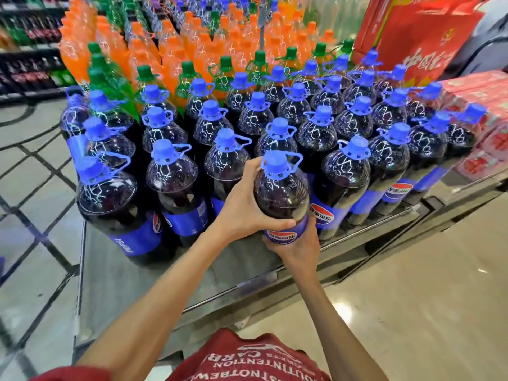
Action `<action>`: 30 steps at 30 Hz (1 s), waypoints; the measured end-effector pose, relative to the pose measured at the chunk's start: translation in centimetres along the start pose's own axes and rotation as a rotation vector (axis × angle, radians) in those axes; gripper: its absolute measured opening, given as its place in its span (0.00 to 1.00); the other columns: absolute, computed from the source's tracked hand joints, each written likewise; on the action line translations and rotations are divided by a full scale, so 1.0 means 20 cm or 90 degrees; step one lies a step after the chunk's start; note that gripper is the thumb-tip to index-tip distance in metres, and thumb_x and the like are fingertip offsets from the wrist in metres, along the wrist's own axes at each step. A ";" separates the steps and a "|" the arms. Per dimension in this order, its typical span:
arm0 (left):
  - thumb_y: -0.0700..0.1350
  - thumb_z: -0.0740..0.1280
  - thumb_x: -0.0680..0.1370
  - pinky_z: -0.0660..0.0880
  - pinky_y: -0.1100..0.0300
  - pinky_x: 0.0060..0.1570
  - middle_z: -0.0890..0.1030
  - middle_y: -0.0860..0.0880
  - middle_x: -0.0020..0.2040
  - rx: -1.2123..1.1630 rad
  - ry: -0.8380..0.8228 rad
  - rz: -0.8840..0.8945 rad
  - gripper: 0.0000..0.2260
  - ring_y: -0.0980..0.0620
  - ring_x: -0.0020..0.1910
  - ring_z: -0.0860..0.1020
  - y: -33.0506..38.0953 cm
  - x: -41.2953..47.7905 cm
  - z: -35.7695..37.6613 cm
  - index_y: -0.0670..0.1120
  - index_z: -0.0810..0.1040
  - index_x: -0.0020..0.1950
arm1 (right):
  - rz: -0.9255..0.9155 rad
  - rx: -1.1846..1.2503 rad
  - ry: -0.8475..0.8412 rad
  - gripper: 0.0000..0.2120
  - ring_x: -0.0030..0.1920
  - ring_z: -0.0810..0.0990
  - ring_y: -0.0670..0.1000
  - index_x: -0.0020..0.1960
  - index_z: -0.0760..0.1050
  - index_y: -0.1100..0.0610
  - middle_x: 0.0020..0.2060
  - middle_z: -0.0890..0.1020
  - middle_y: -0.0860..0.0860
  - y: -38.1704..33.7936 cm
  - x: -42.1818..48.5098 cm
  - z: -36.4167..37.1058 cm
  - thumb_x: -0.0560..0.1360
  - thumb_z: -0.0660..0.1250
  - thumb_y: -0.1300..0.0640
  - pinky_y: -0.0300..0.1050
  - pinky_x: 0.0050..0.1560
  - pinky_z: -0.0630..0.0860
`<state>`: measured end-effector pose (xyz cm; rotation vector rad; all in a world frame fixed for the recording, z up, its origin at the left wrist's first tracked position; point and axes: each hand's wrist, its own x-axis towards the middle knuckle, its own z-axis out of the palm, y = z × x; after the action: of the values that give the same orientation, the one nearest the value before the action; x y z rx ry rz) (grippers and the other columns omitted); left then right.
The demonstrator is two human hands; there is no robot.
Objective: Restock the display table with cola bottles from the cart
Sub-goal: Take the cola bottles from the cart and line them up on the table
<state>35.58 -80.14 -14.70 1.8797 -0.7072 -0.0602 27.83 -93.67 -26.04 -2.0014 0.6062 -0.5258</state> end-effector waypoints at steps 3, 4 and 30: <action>0.52 0.85 0.58 0.72 0.45 0.67 0.76 0.58 0.66 0.015 -0.012 0.005 0.49 0.55 0.67 0.75 -0.01 0.01 0.00 0.53 0.62 0.73 | 0.016 0.002 0.013 0.50 0.62 0.79 0.50 0.69 0.62 0.40 0.61 0.78 0.42 0.01 0.01 0.02 0.54 0.84 0.41 0.49 0.62 0.77; 0.52 0.85 0.58 0.72 0.46 0.68 0.76 0.58 0.66 0.020 -0.017 0.011 0.49 0.56 0.67 0.75 -0.01 0.01 0.01 0.52 0.63 0.73 | 0.023 0.000 0.016 0.51 0.63 0.79 0.50 0.70 0.62 0.41 0.62 0.78 0.44 0.02 0.01 0.03 0.53 0.84 0.40 0.51 0.62 0.78; 0.52 0.82 0.66 0.70 0.54 0.70 0.65 0.52 0.71 0.126 -0.111 0.095 0.49 0.58 0.70 0.66 -0.06 0.07 0.06 0.47 0.59 0.80 | 0.080 -0.026 0.107 0.48 0.57 0.73 0.45 0.67 0.67 0.53 0.56 0.72 0.45 0.09 -0.03 0.06 0.55 0.86 0.41 0.40 0.53 0.70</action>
<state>36.78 -81.57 -15.99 2.0200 -1.0020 -0.0603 27.80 -93.27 -28.27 -1.9553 0.8462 -0.6129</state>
